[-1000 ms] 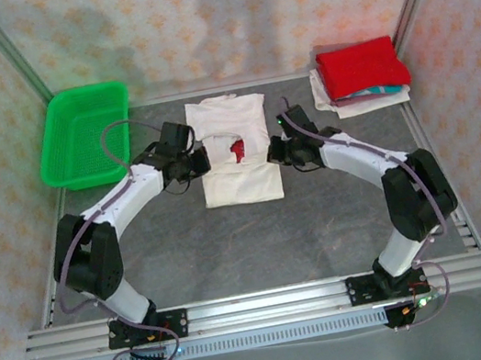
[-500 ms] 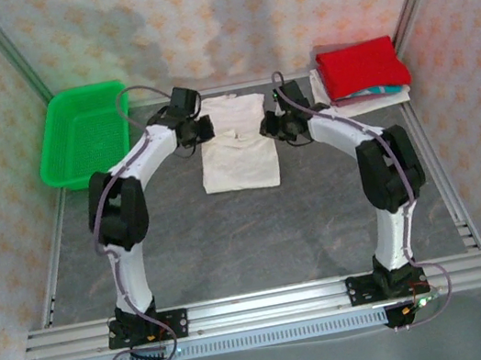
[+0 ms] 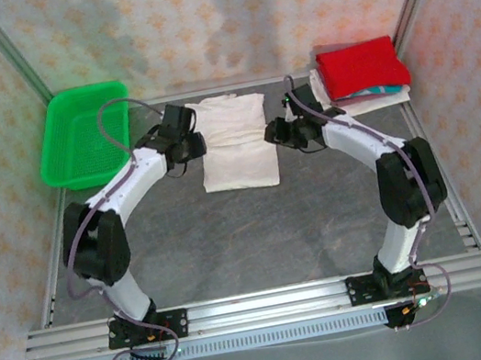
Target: Fold and stack the t-shirts
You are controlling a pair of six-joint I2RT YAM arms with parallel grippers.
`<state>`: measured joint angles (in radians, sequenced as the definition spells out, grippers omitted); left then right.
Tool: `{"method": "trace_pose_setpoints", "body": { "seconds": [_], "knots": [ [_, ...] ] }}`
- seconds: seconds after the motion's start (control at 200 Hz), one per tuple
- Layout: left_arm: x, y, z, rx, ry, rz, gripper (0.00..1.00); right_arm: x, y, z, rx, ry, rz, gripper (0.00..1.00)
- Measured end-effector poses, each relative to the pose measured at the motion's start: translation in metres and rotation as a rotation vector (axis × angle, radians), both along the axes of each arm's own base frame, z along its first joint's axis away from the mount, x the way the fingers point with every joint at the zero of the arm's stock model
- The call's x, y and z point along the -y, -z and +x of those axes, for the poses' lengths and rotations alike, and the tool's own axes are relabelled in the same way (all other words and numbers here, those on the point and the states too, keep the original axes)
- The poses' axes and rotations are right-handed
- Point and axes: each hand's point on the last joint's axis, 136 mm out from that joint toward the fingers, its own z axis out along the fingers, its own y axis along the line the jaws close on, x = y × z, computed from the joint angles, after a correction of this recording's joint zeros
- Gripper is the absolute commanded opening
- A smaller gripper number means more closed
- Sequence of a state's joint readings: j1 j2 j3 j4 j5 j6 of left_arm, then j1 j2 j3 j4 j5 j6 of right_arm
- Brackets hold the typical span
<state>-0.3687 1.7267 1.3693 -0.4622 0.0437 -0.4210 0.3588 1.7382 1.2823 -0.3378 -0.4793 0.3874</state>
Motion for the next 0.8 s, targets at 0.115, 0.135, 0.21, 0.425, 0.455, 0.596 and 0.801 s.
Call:
{"method": "trace_pose_setpoints", "body": {
  "seconds": [0.115, 0.135, 0.21, 0.425, 0.455, 0.596, 0.801],
  "knots": [
    [0.02, 0.01, -0.001, 0.006, 0.054, -0.021, 0.3, -0.019, 0.011, -0.012, -0.019, -0.055, 0.014, 0.24],
    [0.022, 0.014, 0.0, 0.001, 0.056, -0.024, 0.3, -0.023, 0.014, -0.012, -0.021, -0.068, 0.01, 0.24],
    [0.029, 0.031, 0.004, -0.021, 0.074, -0.034, 0.3, -0.035, 0.026, -0.007, -0.042, -0.09, 0.01, 0.24],
    [0.049, 0.082, 0.026, -0.088, 0.139, -0.03, 0.29, -0.048, 0.059, 0.029, -0.053, -0.079, -0.012, 0.23],
    [0.052, 0.085, 0.035, -0.088, 0.146, -0.027, 0.29, -0.05, 0.061, 0.034, -0.05, -0.076, -0.015, 0.23],
    [0.065, 0.087, 0.08, -0.042, 0.155, -0.03, 0.3, -0.056, 0.055, 0.061, 0.006, -0.057, -0.016, 0.23],
    [0.054, 0.055, 0.17, 0.099, 0.115, -0.041, 0.3, -0.054, 0.038, 0.102, 0.092, -0.016, 0.0, 0.23]
  ]
}}
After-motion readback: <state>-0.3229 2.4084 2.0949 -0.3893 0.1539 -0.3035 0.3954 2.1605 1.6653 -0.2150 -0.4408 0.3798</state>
